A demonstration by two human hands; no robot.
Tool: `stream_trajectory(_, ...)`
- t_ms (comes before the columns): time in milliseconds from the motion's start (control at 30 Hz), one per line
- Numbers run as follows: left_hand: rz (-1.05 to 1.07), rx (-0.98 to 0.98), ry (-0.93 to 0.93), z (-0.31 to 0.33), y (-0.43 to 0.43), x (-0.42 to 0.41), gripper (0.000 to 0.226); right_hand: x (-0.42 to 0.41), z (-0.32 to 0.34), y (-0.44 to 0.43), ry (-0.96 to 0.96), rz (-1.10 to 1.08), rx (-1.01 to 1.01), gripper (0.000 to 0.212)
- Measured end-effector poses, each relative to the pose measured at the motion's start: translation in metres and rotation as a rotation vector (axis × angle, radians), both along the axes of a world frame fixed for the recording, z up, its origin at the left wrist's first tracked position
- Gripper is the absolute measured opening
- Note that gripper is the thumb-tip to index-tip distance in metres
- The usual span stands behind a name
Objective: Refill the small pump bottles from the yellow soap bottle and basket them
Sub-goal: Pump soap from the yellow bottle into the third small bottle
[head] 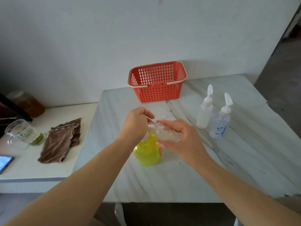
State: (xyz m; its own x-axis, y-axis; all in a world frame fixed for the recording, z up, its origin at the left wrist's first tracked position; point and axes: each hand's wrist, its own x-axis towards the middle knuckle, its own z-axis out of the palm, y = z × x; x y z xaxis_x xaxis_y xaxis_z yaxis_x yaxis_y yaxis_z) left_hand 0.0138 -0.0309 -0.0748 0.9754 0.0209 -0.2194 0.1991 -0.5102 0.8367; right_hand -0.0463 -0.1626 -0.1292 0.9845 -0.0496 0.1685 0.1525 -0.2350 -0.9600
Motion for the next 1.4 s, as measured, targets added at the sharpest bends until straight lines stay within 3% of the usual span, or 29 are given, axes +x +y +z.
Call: stream_trajectory(1400,-0.001,-0.027,0.067,0.005,-0.002,0.005,0.036,-0.001,0.003,0.001,-0.011,0.002,0.043,0.049)
